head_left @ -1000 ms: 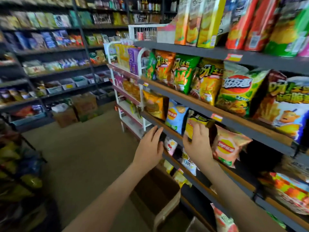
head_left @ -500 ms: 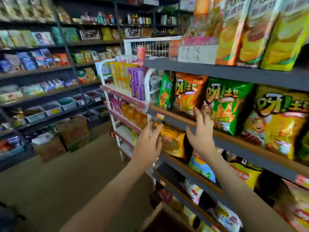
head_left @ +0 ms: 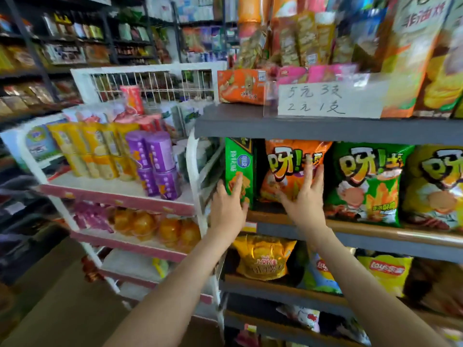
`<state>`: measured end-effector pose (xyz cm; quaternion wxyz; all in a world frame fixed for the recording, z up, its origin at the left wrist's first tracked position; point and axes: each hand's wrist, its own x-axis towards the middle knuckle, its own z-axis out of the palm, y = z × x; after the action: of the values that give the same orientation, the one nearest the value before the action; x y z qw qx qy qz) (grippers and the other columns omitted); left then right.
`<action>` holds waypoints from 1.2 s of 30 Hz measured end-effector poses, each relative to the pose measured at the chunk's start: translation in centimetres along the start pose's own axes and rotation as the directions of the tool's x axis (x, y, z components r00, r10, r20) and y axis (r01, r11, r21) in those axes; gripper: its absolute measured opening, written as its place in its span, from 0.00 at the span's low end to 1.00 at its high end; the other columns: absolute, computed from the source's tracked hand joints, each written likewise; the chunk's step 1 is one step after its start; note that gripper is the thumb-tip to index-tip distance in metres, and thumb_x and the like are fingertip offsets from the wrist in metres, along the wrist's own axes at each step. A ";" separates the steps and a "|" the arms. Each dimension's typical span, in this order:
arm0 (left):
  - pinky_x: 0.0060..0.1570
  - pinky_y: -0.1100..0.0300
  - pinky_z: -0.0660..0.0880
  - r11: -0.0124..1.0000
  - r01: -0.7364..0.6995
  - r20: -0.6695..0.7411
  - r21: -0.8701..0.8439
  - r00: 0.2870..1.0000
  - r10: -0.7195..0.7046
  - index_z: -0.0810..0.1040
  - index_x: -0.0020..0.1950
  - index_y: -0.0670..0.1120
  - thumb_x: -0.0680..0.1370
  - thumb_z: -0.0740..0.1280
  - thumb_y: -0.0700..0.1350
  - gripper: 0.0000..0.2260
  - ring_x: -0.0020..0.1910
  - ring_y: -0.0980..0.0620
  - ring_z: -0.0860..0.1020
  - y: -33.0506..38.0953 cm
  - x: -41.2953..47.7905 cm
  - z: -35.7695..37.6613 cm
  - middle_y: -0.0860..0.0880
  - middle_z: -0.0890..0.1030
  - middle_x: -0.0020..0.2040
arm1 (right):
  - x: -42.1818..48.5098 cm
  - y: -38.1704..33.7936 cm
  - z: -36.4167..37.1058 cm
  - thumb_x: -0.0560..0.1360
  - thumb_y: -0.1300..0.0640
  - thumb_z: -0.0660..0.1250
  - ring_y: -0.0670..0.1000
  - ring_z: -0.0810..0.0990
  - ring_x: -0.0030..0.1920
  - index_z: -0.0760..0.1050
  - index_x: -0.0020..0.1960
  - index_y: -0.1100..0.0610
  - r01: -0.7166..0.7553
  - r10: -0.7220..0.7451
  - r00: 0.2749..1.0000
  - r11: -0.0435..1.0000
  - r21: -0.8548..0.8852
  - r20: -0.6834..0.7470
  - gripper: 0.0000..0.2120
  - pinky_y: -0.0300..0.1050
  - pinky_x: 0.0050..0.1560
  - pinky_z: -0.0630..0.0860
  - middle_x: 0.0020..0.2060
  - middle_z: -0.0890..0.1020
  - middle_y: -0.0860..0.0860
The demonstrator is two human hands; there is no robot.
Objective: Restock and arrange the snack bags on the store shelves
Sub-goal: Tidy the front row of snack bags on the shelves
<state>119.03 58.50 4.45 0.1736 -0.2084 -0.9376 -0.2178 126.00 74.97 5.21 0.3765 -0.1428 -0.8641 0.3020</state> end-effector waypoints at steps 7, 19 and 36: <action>0.58 0.45 0.72 0.981 -0.014 0.131 -0.193 0.991 0.040 0.33 0.75 0.59 0.75 0.68 0.56 0.45 0.63 0.34 0.69 -1.1 4.8 1.3 0.33 0.61 0.69 | 1.9 -2.1 2.4 0.67 0.36 0.71 0.68 0.61 0.70 0.35 0.77 0.47 -0.204 0.186 0.976 0.963 -0.178 -0.111 0.55 0.67 0.59 0.69 0.76 0.47 0.61; 0.59 0.47 0.71 0.963 -0.135 0.229 -0.232 0.955 0.189 0.32 0.75 0.60 0.73 0.71 0.52 0.50 0.65 0.36 0.65 -2.4 6.4 1.1 0.36 0.54 0.70 | 2.1 -3.0 1.2 0.66 0.35 0.70 0.70 0.67 0.64 0.33 0.75 0.41 -0.186 0.171 0.982 0.956 -0.226 -0.083 0.54 0.66 0.59 0.70 0.71 0.60 0.63; 0.68 0.37 0.59 0.885 -0.456 -0.209 -0.093 0.878 0.430 0.51 0.78 0.50 0.73 0.67 0.61 0.41 0.73 0.33 0.54 3.8 1.8 1.7 0.37 0.48 0.76 | -0.7 2.8 -6.6 0.72 0.42 0.62 0.64 0.60 0.70 0.55 0.75 0.57 -0.110 -0.025 0.935 0.928 -0.357 -0.355 0.38 0.65 0.64 0.64 0.72 0.62 0.64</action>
<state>118.90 63.01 4.99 0.2890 -0.4086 -0.8272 -0.2555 131.42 79.52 6.63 0.4848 -0.2821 -0.8204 0.1109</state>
